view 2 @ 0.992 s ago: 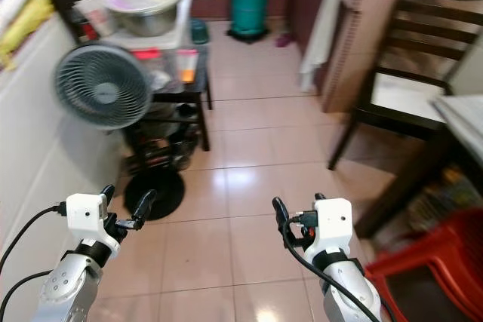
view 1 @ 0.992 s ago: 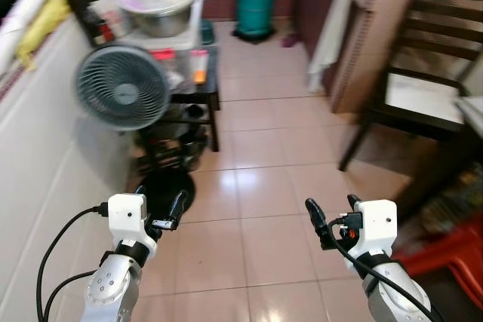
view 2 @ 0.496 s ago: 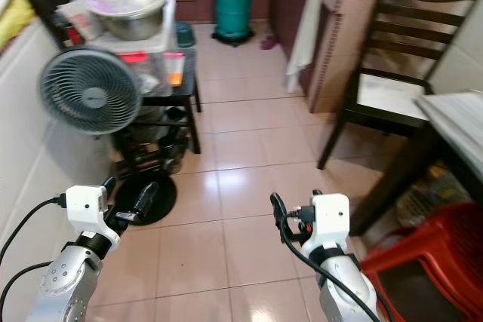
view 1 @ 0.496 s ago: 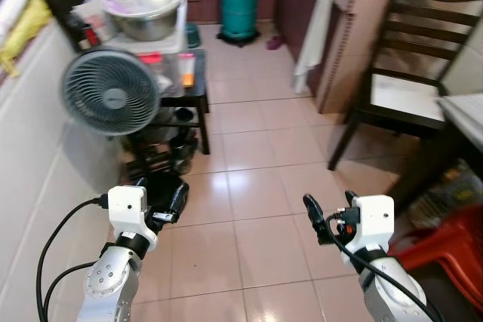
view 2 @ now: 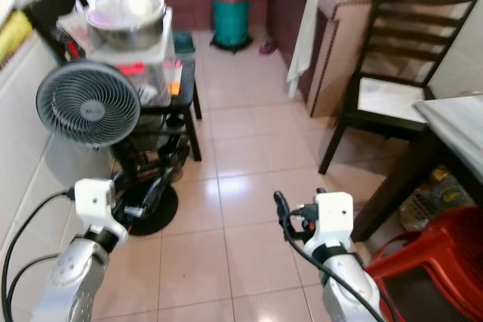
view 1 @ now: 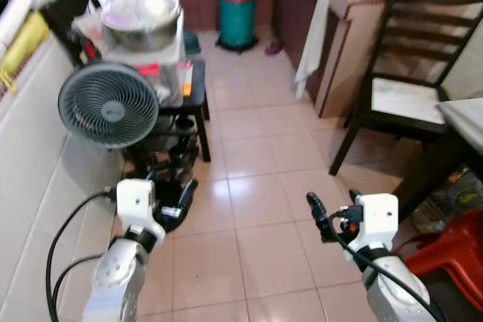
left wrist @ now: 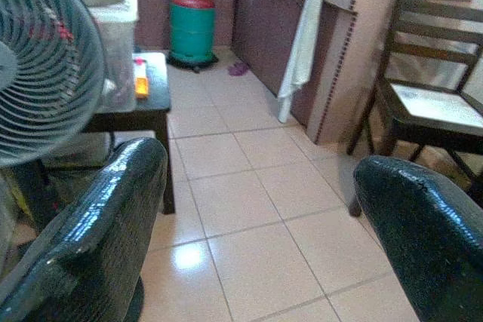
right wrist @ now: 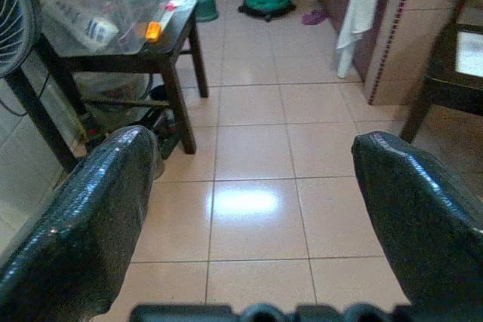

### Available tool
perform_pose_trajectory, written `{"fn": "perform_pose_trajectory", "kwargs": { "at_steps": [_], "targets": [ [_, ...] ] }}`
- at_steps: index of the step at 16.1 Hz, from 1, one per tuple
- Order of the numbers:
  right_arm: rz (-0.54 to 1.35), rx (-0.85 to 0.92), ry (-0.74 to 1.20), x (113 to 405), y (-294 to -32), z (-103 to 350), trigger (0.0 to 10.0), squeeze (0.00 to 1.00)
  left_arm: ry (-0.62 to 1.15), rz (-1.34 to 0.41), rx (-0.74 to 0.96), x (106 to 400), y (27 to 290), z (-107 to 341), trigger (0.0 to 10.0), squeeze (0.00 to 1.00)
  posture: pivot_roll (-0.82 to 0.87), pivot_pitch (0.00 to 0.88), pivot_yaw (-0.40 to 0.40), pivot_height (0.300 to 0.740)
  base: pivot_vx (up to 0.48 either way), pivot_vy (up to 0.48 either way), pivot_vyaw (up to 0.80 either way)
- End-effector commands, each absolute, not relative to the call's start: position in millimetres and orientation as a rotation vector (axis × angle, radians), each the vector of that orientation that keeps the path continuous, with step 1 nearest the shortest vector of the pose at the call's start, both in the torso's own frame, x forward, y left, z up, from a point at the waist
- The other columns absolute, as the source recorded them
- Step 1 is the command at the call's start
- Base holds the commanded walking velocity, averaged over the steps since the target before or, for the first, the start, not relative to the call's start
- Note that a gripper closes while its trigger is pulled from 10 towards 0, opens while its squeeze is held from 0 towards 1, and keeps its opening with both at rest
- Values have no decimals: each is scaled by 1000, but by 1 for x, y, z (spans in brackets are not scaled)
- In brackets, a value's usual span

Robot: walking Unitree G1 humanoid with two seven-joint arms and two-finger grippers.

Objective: Setting the table

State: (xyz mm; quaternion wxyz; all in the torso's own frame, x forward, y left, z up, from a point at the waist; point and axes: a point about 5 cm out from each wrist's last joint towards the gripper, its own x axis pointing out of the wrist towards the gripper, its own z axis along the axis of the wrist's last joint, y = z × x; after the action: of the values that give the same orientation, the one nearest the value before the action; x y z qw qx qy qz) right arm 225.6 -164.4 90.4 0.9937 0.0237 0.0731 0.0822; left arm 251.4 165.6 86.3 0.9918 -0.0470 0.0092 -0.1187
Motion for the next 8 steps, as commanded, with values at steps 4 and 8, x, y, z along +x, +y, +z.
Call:
{"fn": "perform_pose_trajectory", "kwargs": {
  "at_steps": [4, 8],
  "targets": [
    [182, 52, 106, 229, -160, 101, 10000, 0, 32, -217, -90, 249, 173, 84, 10000, 0, -80, 71, 19, 740, 390, 0, 0],
    [178, 54, 103, 229, -160, 102, 10000, 0, 37, -233, -95, 249, 168, 83, 10000, 0, -82, 73, 23, 740, 395, 0, 0]
  ]
}}
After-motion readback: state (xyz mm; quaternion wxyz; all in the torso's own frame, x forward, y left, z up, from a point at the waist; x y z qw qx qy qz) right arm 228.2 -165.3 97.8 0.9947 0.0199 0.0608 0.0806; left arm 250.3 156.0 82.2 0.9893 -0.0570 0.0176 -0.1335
